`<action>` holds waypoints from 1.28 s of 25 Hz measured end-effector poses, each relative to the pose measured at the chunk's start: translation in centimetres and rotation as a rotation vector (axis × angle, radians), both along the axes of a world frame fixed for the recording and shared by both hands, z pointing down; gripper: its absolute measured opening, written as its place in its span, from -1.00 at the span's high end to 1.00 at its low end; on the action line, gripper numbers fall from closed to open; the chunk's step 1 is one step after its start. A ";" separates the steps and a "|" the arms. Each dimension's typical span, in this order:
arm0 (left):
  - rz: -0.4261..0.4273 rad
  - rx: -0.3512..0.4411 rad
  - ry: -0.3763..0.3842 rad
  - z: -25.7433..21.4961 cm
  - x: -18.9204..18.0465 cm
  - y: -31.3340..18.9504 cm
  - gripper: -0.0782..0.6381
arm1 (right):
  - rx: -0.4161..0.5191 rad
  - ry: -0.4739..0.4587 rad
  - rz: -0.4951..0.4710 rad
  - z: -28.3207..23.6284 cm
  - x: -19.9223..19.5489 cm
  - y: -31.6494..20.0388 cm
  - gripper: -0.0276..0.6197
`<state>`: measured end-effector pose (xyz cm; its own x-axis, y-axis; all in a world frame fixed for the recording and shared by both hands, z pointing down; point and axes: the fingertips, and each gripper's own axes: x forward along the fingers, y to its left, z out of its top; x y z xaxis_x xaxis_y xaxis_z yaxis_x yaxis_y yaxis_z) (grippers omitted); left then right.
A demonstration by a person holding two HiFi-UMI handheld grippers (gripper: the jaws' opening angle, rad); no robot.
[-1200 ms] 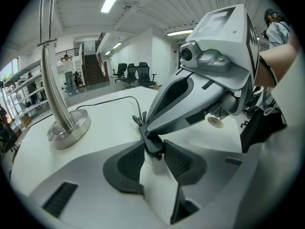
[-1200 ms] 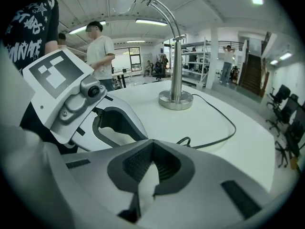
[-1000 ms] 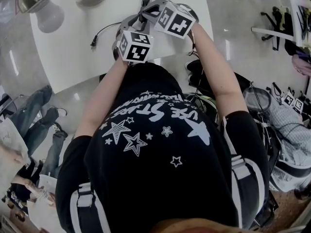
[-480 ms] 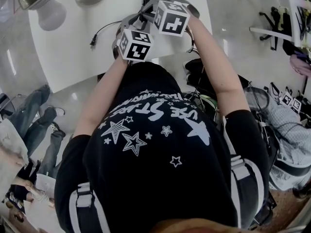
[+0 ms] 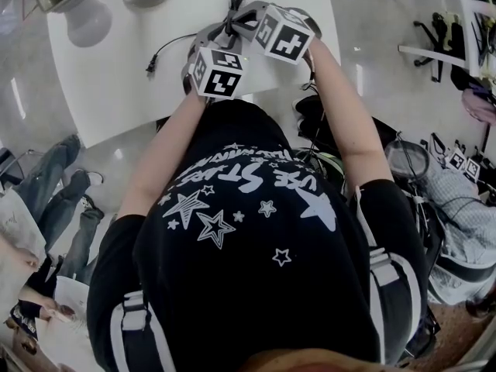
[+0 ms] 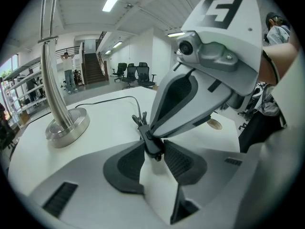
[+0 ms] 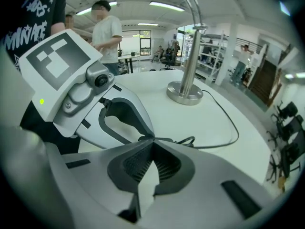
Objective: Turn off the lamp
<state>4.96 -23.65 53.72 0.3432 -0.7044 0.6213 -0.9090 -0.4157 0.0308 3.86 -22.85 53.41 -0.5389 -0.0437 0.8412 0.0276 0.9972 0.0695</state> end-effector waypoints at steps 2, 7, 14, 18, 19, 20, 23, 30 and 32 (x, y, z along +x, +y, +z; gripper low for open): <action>-0.008 0.003 0.007 0.0 0.0 -0.1 0.39 | -0.017 -0.036 0.056 0.0 0.6 0.1 0.91; -0.018 0.002 0.010 0.0 -0.1 -0.1 0.38 | -0.108 -0.183 0.225 -1.3 1.8 -0.1 0.91; -0.026 -0.038 0.034 0.2 -0.1 0.5 0.38 | -0.190 -0.349 0.370 -3.4 3.3 -0.2 0.91; -0.055 -0.035 0.070 -0.3 -0.6 0.6 0.38 | -0.276 -0.474 0.443 -4.7 3.6 0.1 0.91; -0.059 -0.031 0.069 -0.5 -0.7 0.7 0.38 | -0.290 -0.496 0.459 -4.8 3.8 0.1 0.91; -0.061 -0.028 0.067 -0.7 -0.8 0.8 0.38 | -0.304 -0.518 0.474 -5.0 4.0 0.1 0.91; -0.061 -0.031 0.062 -1.2 -1.2 1.6 0.38 | -0.329 -0.566 0.516 -5.5 4.7 -0.2 0.91; -0.095 -0.027 0.044 -2.2 -3.3 3.6 0.37 | -0.302 -0.633 0.612 -6.8 5.7 -0.1 0.91; -0.093 -0.010 0.049 -3.1 -4.2 4.2 0.37 | -0.297 -0.643 0.624 -7.2 5.5 0.7 0.91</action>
